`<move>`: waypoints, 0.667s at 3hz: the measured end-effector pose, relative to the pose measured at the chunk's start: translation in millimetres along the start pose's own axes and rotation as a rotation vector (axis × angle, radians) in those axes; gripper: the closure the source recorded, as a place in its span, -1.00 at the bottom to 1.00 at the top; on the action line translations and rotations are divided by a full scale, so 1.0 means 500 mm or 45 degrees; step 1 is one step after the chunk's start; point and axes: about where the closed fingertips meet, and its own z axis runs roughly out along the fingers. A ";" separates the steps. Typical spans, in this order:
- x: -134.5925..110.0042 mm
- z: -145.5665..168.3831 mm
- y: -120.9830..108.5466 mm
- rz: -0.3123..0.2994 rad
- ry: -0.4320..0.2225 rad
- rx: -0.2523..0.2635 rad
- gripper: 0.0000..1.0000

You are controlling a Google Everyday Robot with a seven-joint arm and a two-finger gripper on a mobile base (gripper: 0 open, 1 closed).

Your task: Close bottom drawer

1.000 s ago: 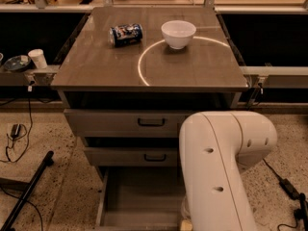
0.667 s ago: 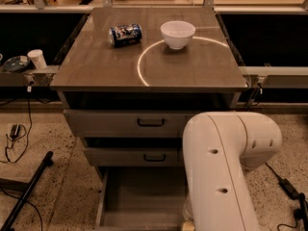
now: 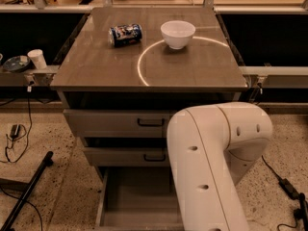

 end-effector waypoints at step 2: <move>0.056 -0.028 0.016 0.064 0.014 0.013 -1.00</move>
Offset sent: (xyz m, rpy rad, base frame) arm -0.0222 -0.0158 0.0124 -0.0087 0.0044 -0.0323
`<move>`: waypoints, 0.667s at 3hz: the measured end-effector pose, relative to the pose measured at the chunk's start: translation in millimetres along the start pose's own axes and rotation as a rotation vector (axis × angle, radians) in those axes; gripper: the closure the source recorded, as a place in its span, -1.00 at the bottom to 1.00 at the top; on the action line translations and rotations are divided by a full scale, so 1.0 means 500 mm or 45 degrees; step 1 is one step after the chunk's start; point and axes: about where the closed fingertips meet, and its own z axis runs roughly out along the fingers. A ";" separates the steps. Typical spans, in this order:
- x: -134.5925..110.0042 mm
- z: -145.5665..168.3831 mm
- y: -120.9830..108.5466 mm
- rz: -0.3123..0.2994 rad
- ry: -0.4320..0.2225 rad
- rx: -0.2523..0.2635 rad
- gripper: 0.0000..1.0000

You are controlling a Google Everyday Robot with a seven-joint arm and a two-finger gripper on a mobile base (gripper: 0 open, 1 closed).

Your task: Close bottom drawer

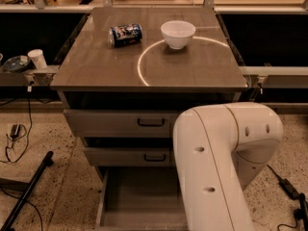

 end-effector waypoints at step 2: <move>0.011 -0.013 0.024 -0.004 0.046 0.063 -1.00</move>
Offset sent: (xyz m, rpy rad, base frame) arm -0.0246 0.0064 0.0165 -0.0914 -0.0909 -0.0247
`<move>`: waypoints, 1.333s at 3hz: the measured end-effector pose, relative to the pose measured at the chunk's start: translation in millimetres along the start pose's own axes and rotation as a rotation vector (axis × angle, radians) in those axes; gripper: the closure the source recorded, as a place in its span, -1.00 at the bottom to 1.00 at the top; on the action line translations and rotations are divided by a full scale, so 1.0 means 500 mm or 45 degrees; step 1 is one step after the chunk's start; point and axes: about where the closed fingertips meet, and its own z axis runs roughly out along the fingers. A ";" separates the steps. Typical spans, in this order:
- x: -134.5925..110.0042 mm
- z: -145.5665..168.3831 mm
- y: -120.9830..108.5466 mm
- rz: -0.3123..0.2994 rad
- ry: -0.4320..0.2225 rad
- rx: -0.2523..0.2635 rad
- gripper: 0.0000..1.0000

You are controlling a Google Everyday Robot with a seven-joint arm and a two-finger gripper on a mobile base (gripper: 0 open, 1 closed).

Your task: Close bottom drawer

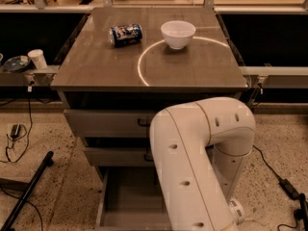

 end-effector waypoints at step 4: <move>-0.128 -0.019 -0.098 0.406 -0.381 0.050 -1.00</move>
Offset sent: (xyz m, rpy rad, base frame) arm -0.0326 -0.0071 0.0115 -0.0581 -0.0121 -0.0319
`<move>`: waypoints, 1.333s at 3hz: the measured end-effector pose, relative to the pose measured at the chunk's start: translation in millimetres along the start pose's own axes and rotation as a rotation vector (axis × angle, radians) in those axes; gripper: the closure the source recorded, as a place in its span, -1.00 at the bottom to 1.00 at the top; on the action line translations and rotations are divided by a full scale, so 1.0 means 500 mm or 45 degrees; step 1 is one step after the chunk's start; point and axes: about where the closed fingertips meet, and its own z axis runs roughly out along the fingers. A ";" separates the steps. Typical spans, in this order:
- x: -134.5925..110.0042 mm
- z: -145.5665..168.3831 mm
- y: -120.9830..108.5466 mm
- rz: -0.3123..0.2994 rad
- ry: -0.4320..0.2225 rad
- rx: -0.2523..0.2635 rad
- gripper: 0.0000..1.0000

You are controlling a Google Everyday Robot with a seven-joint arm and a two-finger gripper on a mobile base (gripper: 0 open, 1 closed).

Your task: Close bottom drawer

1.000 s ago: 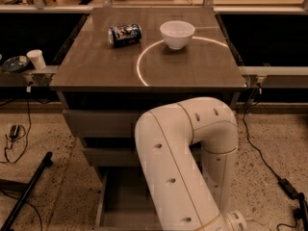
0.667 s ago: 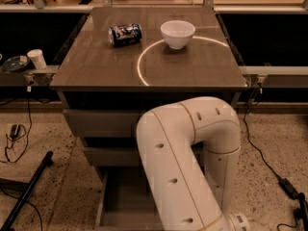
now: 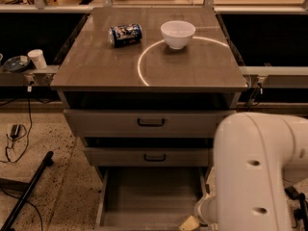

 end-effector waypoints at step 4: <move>0.030 -0.056 0.067 0.067 -0.041 0.022 -1.00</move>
Offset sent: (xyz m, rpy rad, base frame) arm 0.0164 0.0171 0.0030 0.0603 -0.0188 0.0145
